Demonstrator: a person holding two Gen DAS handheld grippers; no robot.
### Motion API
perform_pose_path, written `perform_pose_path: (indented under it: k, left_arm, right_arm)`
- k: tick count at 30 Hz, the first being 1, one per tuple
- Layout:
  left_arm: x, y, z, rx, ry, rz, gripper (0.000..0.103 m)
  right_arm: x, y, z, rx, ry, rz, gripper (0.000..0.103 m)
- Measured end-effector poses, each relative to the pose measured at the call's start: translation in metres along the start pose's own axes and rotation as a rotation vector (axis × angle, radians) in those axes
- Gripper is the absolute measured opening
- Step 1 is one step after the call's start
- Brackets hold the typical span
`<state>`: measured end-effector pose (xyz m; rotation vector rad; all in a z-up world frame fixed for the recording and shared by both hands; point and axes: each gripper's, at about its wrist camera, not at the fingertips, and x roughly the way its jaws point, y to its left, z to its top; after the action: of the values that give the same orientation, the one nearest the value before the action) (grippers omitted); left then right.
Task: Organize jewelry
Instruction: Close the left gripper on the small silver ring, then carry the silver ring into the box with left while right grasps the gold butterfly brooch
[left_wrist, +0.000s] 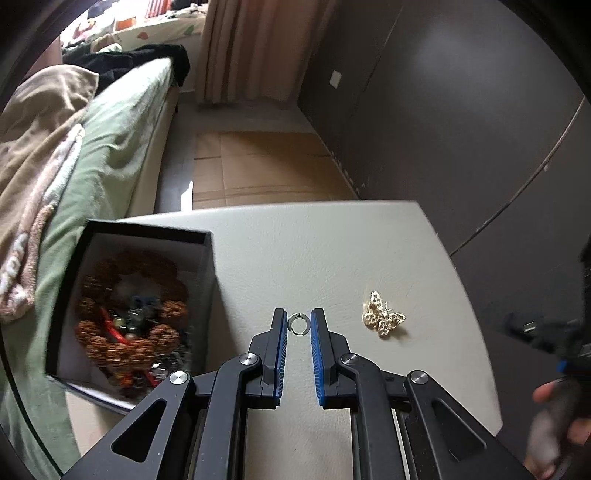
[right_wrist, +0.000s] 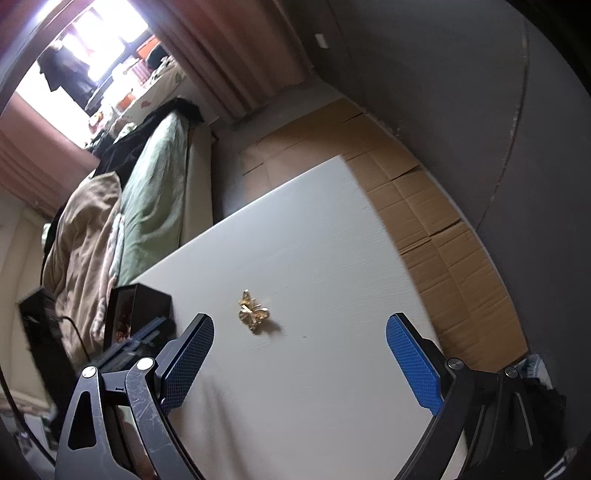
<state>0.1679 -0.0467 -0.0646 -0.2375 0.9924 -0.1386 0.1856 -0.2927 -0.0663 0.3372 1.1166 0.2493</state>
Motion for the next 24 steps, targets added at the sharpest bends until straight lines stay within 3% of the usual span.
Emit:
perform_pose_path:
  k: [2,9,24]
  left_arm:
    - [-0.007,0.004,0.001,-0.009,-0.014,-0.004,0.013]
    - [-0.029,0.020,0.003,-0.046,-0.050,-0.016,0.013]
    - [-0.053,0.066,0.009,-0.126,-0.090,-0.015,0.013]
  right_arm:
    - [0.009,0.006,0.000,-0.016,0.015,-0.004,0.094]
    - [0.038,0.025,-0.002,-0.082,0.058,-0.016,0.072]
    - [0.075,0.045,0.007,-0.141,0.052,-0.003,0.057]
